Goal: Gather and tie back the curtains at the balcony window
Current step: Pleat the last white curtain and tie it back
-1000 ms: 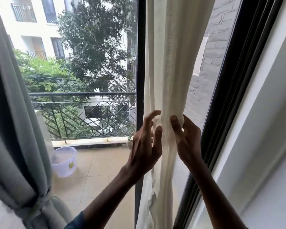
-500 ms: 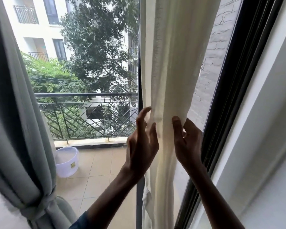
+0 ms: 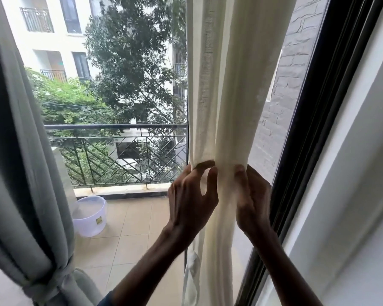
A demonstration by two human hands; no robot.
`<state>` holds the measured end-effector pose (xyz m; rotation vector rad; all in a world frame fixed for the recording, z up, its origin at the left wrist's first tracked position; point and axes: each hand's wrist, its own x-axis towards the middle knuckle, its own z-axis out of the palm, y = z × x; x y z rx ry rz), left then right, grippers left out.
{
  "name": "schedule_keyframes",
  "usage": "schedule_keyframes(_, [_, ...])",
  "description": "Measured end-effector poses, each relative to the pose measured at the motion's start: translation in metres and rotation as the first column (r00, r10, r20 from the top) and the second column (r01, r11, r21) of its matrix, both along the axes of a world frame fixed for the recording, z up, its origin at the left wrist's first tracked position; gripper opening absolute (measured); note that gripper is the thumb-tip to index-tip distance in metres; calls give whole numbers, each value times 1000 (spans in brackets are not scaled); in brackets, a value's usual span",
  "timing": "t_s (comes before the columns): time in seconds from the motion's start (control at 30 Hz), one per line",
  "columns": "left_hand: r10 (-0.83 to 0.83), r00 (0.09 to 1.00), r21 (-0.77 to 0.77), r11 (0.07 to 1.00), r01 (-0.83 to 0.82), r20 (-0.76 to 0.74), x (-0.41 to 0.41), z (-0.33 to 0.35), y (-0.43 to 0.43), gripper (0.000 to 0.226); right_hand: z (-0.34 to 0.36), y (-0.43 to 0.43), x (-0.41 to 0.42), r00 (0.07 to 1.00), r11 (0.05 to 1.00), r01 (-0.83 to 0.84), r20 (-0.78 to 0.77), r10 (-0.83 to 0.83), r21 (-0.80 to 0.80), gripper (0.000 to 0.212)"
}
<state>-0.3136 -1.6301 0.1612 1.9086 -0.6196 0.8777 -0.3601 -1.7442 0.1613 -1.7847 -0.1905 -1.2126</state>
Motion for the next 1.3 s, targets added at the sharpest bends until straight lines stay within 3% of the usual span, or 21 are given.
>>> schedule_keyframes(0.1, [-71,996,11,997,72,-62,0,3,2,44,-3,-2,1,997,992,-79,-13,81,96,44])
schedule_keyframes(0.2, [-101,991,87,990,109,-90,-2,7,3,60,-7,-6,4,997,998,-60,-50,62,36,31])
schedule_keyframes(0.33, [-55,996,157,985,65,-66,-6,11,1,44,-10,-3,9,996,999,47,-81,-48,-15,15])
schedule_keyframes(0.47, [-11,1000,88,996,13,-22,-5,11,-1,18,-12,3,12,990,991,134,-52,-134,-5,12])
schedule_keyframes(0.6, [0,997,25,1000,-2,82,2,3,3,8,-12,3,12,981,981,194,-28,-193,13,6])
schedule_keyframes(0.73, [3,984,-43,999,5,179,4,-5,14,34,-17,-4,11,954,955,298,32,-298,17,7])
schedule_keyframes(0.83, [-27,977,-100,994,50,213,1,-11,19,48,-22,0,8,941,941,331,94,-324,-68,7])
schedule_keyframes(0.93, [-35,961,-8,999,38,273,3,-16,22,36,-29,12,11,937,923,345,120,-327,-173,8])
schedule_keyframes(1.03, [-58,978,49,998,49,199,6,-15,26,18,-34,25,17,956,919,294,93,-280,-261,12])
schedule_keyframes(1.17, [-13,994,-32,999,16,110,2,-5,39,21,-33,44,24,983,917,165,-11,-181,-362,30])
schedule_keyframes(1.3, [70,994,-45,997,-67,80,5,6,57,30,-27,67,40,994,897,18,-87,-63,-442,23])
